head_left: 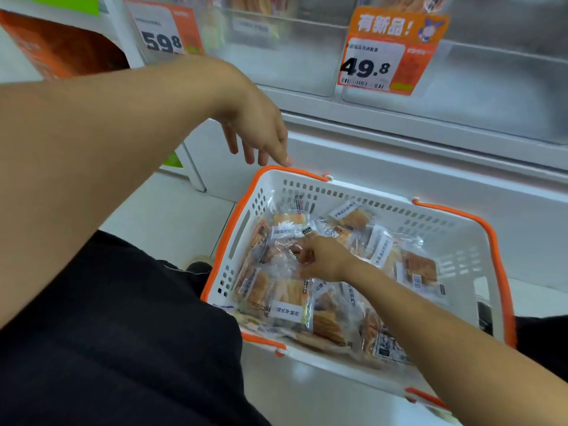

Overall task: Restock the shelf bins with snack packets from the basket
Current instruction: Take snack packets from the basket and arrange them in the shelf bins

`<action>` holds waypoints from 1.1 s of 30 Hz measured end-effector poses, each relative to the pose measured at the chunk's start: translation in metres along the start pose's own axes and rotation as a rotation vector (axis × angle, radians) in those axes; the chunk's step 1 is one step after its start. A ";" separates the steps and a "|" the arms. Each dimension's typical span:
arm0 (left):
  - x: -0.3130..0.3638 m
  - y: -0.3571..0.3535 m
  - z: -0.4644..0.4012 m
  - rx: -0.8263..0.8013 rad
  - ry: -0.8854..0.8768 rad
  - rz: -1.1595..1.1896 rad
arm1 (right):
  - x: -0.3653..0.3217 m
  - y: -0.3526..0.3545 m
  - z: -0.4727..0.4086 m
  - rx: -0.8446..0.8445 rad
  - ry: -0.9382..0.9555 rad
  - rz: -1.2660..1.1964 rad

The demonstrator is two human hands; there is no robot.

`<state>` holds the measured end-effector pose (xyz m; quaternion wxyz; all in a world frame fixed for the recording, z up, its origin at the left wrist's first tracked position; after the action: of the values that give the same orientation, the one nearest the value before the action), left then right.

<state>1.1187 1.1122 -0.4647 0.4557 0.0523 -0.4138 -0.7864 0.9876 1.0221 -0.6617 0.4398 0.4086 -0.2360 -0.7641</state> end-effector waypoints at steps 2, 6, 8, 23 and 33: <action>0.005 -0.005 -0.003 -0.026 -0.007 -0.038 | -0.001 -0.008 0.001 0.028 -0.022 0.089; 0.012 -0.012 -0.010 -0.057 -0.027 -0.105 | 0.003 -0.013 0.000 0.086 0.023 0.188; 0.012 -0.015 -0.012 -0.072 -0.034 -0.125 | 0.005 -0.003 -0.001 0.012 0.063 0.029; 0.023 0.043 0.022 0.170 -0.375 0.765 | -0.058 0.226 0.099 0.350 0.447 -1.381; -0.047 0.116 0.067 1.103 -0.301 1.222 | -0.138 0.338 0.104 0.927 0.381 -0.610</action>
<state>1.1931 1.1601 -0.3543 0.6508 -0.0713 -0.7512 -0.0844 1.1011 0.9718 -0.3030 0.0100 0.7380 -0.3338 -0.5864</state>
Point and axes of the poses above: each hand's wrist, its own z-axis away from the middle knuckle, its own y-axis out of the back of the hand, x = y × z, the point moved 7 cm from there along -z, towards the middle knuckle, and after that the axes turned 8 degrees about -y, right-handed, at the moved point
